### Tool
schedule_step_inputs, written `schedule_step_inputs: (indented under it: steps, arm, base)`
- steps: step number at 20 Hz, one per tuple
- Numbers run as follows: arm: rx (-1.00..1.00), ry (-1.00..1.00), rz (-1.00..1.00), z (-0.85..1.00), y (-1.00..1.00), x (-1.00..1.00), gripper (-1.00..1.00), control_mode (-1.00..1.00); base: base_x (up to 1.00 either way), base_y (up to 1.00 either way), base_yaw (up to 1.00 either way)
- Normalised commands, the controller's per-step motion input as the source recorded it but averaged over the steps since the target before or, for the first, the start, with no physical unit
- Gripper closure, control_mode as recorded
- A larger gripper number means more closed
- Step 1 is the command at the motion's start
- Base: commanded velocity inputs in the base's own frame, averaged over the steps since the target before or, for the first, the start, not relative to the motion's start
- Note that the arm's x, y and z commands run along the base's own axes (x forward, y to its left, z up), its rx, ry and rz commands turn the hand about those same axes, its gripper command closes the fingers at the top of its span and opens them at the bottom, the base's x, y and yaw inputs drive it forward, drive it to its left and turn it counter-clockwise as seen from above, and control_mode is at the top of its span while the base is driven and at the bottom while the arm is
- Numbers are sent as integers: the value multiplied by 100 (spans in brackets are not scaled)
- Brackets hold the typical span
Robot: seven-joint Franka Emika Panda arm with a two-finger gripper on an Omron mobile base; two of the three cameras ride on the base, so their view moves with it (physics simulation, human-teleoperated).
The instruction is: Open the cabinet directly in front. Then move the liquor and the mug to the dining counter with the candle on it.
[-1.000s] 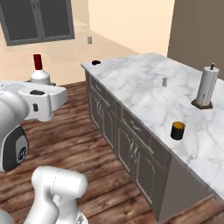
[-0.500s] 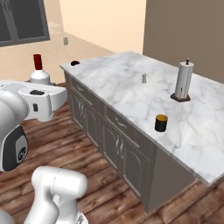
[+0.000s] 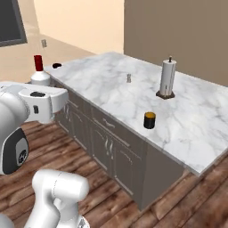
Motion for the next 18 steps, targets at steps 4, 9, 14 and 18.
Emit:
schedule_step_inputs:
  steps: [4,9,14,18]
  arm:
    - [0,0,0,0,0,0,100,100]
    - [0,0,0,0,0,0,100,100]
    - [0,0,0,0,0,0,100,100]
    - [0,0,0,0,0,0,100,100]
  base:
    - [34,0,-26]
    - [32,0,-25]
    - [36,0,-24]
    - [46,0,-19]
